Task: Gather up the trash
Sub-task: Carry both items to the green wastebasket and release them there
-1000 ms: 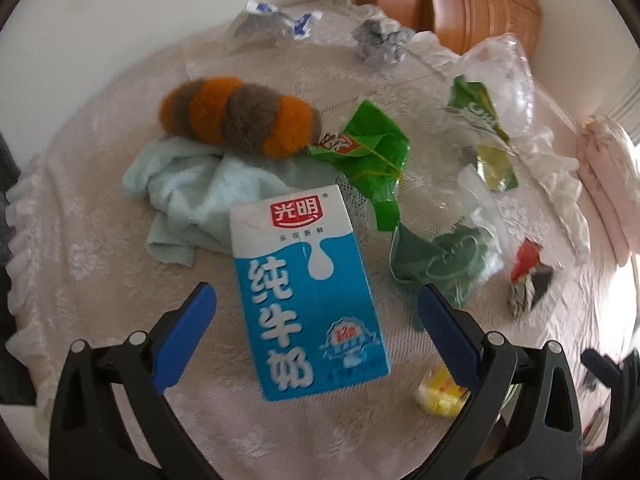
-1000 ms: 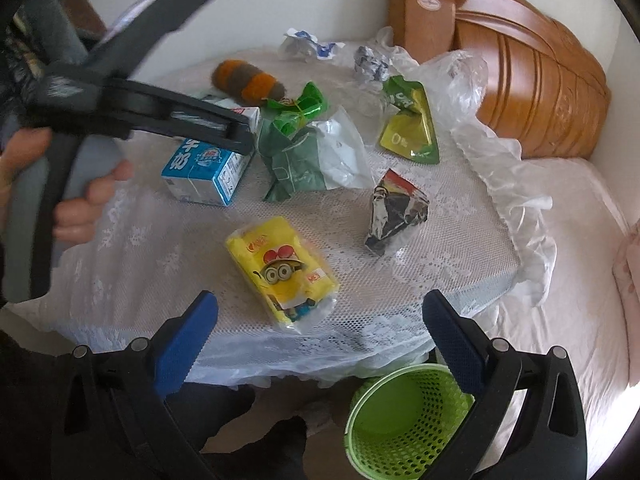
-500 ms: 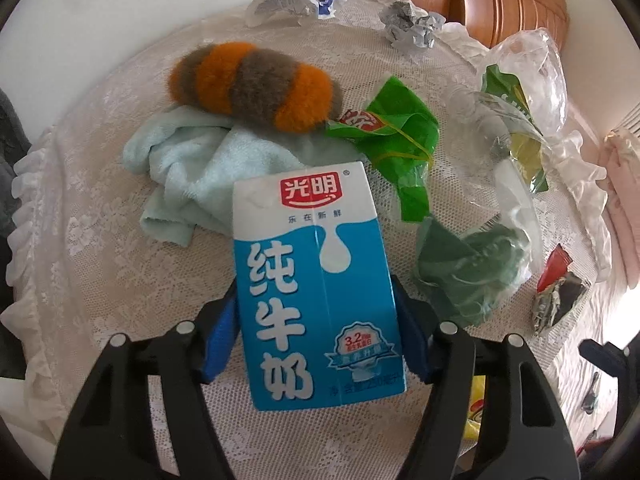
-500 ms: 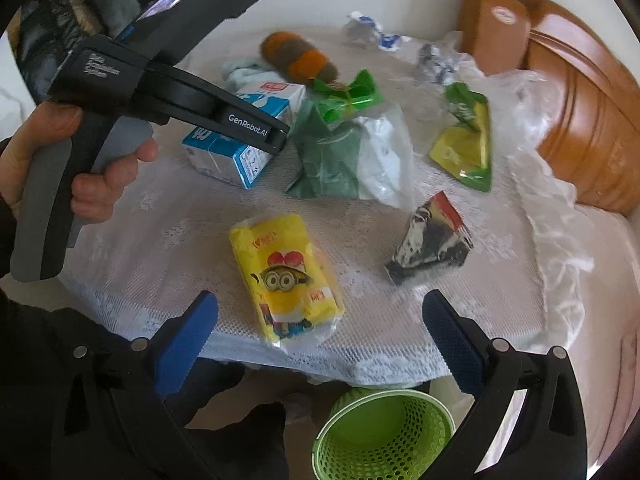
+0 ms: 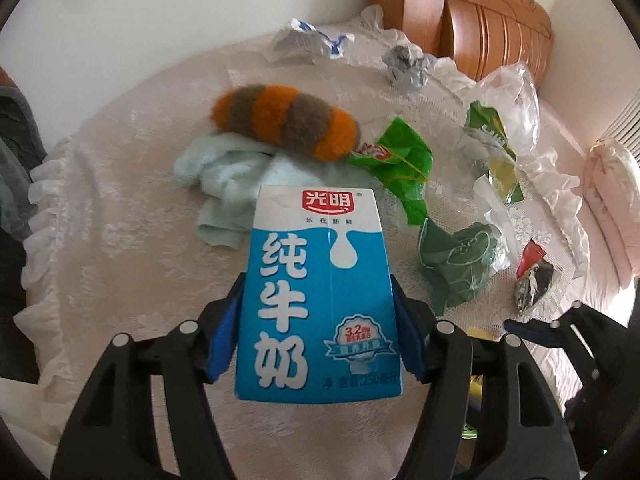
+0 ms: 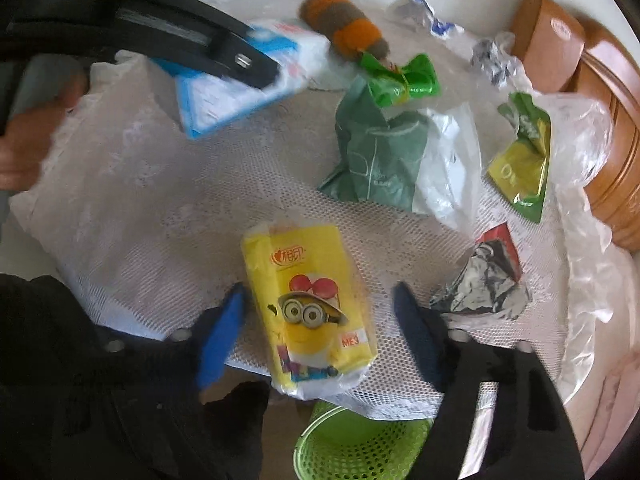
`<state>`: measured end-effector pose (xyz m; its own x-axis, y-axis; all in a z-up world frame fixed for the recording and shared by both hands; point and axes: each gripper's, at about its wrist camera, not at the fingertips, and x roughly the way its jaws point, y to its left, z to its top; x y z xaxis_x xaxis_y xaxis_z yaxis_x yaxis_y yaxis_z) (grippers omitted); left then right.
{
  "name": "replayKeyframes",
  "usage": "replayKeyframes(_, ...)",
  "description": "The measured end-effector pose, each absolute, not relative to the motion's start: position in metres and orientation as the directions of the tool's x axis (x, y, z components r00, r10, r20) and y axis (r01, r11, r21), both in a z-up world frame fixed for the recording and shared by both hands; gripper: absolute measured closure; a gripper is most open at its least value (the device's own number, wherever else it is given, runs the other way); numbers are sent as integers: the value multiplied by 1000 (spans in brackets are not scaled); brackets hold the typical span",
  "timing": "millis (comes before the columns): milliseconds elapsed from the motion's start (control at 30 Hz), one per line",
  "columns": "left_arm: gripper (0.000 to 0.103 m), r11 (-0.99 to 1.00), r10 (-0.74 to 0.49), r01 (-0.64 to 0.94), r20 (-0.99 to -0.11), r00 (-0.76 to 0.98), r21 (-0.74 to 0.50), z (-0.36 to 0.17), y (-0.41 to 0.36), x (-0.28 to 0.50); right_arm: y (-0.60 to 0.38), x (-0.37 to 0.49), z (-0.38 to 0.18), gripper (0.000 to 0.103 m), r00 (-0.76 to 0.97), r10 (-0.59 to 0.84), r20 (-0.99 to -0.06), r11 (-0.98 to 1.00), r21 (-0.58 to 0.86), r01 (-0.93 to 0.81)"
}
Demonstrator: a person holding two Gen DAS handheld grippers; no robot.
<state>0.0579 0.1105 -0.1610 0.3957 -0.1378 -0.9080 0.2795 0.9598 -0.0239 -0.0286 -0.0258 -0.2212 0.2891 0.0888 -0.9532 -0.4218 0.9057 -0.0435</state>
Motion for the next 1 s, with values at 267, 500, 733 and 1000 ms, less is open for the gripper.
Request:
replayKeyframes(267, 40, 949, -170, 314, -886, 431, -29, -140, 133, 55, -24, -22, -218, 68, 287, 101, -953, 956, 13, -293)
replayKeyframes(500, 40, 920, -185, 393, -878, 442, 4, -133, 143, 55, -33, -21, -201, 72, 355, 165, -920, 986, 145, -83)
replayKeyframes(733, 40, 802, -304, 597, -866, 397, -8, -119, 111, 34, -80, -86, -150, 68, 482, 48, -875, 953, 185, 240)
replayKeyframes(1000, 40, 579, -438, 815, -855, 277, -32, -113, 24, -23, -157, -181, -187, 66, 364, -126, -923, 856, 84, 510)
